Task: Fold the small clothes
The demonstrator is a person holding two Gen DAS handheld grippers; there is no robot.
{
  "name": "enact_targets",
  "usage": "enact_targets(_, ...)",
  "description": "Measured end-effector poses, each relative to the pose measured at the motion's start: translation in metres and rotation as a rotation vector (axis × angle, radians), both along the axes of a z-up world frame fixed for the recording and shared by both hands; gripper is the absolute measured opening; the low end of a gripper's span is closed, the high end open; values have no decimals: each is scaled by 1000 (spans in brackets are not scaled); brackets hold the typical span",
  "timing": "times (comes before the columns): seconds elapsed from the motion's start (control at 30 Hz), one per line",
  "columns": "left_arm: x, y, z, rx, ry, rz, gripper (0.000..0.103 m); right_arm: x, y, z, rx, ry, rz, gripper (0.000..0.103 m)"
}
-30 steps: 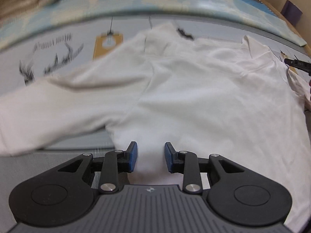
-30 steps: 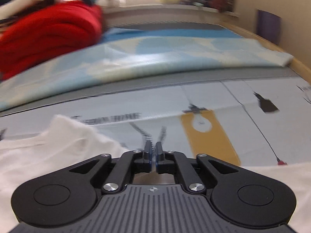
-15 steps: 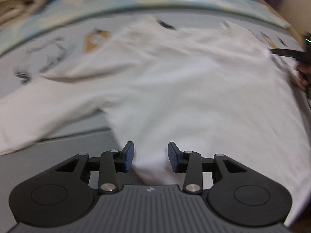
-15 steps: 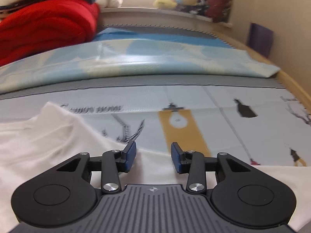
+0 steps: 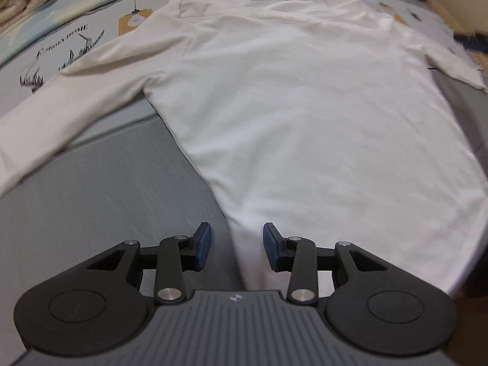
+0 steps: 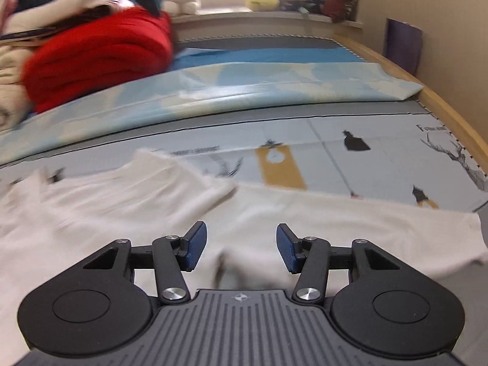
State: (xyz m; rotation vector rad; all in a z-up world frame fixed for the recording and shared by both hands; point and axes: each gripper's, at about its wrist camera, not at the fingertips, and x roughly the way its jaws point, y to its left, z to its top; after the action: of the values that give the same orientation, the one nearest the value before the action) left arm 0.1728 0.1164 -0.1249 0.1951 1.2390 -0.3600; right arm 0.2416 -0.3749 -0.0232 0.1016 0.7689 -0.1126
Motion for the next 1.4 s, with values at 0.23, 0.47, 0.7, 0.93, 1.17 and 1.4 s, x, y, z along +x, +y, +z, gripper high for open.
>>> enact_targets(0.23, -63, 7, -1, -46, 56, 44, 43, -120, 24, -2, 101, 104, 73, 53)
enact_targets(0.47, -97, 27, -20, -60, 121, 177, 43, -206, 39, -34, 135, 244, 33, 53)
enact_targets(0.7, -104, 36, -23, -88, 147, 275, 37, -227, 45, -60, 105, 354, 1, 38)
enact_targets(0.93, -119, 37, -7, -110, 91, 257, 6, -236, 37, -55, 129, 374, -46, 6)
enact_targets(1.17, -130, 25, -14, 10, 147, 174, 6, -236, 26, -64, 137, 456, -76, 6)
enact_targets(1.4, -133, 5, 14, 71, -36, 101, 10, -235, 32, -38, 44, 334, -108, 24)
